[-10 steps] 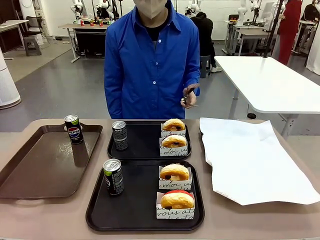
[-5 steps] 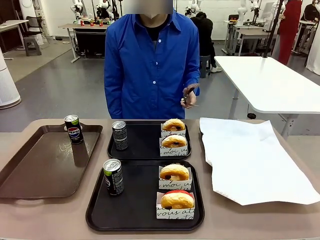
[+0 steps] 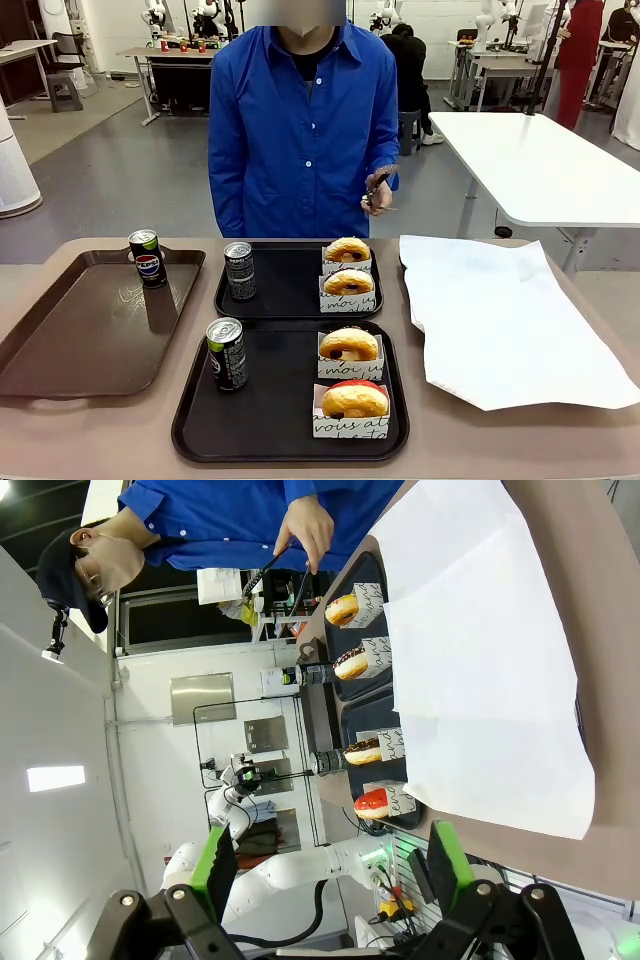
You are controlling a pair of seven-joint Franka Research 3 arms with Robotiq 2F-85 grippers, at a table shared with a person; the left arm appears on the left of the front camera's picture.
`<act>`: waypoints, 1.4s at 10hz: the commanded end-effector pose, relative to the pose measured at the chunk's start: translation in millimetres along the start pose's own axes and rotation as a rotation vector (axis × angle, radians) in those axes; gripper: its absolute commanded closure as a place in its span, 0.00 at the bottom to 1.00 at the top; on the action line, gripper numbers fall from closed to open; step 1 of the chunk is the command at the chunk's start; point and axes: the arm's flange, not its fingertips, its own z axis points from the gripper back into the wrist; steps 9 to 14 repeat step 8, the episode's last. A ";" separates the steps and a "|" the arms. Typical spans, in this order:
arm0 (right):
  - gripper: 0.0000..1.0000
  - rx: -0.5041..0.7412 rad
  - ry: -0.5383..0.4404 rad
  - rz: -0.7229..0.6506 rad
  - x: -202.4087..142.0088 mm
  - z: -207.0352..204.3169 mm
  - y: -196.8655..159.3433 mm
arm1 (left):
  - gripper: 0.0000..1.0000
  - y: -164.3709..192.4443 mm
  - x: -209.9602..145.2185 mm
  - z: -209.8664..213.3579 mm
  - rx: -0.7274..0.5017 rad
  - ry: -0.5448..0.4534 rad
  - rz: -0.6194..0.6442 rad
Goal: Set up donuts and drinks on trays.
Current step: Pick up one Pepsi coke from the Handle tray and place it on the Flat Tray without a Pepsi coke.
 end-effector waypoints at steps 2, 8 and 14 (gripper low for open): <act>0.00 0.021 -0.006 0.008 -0.1 -1.4 0.6 | 0.00 -7.8 -5.1 3.5 -0.015 -0.017 -0.014; 0.00 0.021 -0.006 0.008 -0.1 -1.4 0.6 | 0.00 -7.8 -5.1 3.5 -0.015 -0.017 -0.014; 0.00 0.021 -0.006 0.008 -0.1 -1.4 0.6 | 0.00 -7.8 -5.1 3.5 -0.015 -0.017 -0.014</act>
